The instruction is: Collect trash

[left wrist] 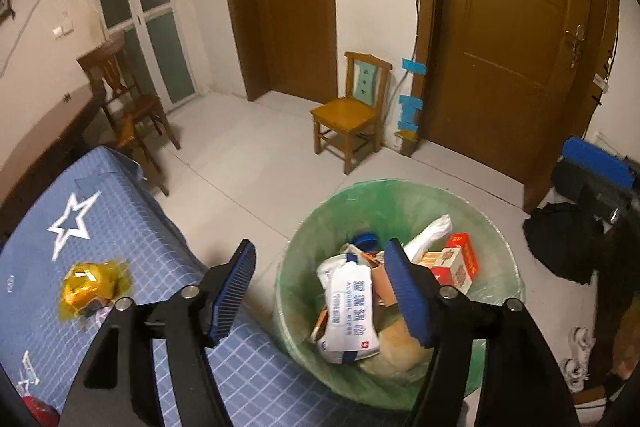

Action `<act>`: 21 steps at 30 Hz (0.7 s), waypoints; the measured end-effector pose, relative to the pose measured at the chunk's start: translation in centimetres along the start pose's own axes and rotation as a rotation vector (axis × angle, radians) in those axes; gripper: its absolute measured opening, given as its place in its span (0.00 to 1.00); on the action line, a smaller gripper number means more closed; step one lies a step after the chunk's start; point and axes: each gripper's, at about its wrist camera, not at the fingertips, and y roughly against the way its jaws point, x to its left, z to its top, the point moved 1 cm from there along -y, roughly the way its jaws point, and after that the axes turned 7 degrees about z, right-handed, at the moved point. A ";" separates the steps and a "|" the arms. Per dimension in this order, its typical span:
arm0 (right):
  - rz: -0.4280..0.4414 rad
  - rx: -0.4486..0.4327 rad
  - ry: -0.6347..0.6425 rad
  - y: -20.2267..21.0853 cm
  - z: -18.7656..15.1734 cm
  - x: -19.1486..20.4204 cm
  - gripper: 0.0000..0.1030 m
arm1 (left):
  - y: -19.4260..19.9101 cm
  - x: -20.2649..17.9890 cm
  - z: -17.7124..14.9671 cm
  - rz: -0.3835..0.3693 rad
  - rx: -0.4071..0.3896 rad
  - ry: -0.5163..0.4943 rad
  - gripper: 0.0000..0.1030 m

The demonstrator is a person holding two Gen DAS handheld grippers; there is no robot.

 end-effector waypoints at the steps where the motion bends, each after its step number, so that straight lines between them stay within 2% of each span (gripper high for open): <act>1: -0.008 -0.010 -0.001 0.5 -0.2 0.0 0.44 | 0.6 0.2 -0.4 0.013 -0.011 -0.001 0.69; 5: -0.024 -0.059 -0.002 3.0 -1.6 0.7 0.57 | 3.3 0.3 -2.2 0.053 -0.065 -0.011 0.71; 8: -0.063 -0.082 0.016 4.8 -2.9 1.5 0.61 | 5.9 0.1 -3.9 0.075 -0.121 -0.024 0.76; 10: -0.107 -0.091 0.034 5.8 -3.9 2.1 0.68 | 7.8 -0.1 -5.1 0.080 -0.149 -0.026 0.80; 12: -0.132 -0.098 0.028 6.9 -4.8 2.4 0.80 | 10.0 -0.4 -6.5 0.076 -0.183 -0.029 0.83; 13: -0.137 -0.098 0.018 7.4 -5.2 2.4 0.82 | 10.9 -0.7 -7.3 0.070 -0.196 -0.034 0.85; 15: -0.153 -0.102 -0.009 8.4 -5.8 2.2 0.92 | 12.2 -1.2 -8.7 0.062 -0.191 -0.041 0.87; 19: -0.198 -0.105 -0.057 10.4 -7.0 1.8 0.94 | 14.2 -2.5 -10.9 0.001 -0.157 -0.061 0.87; 21: -0.218 -0.104 -0.061 11.2 -7.4 1.7 0.94 | 15.1 -2.8 -11.6 -0.032 -0.152 -0.058 0.91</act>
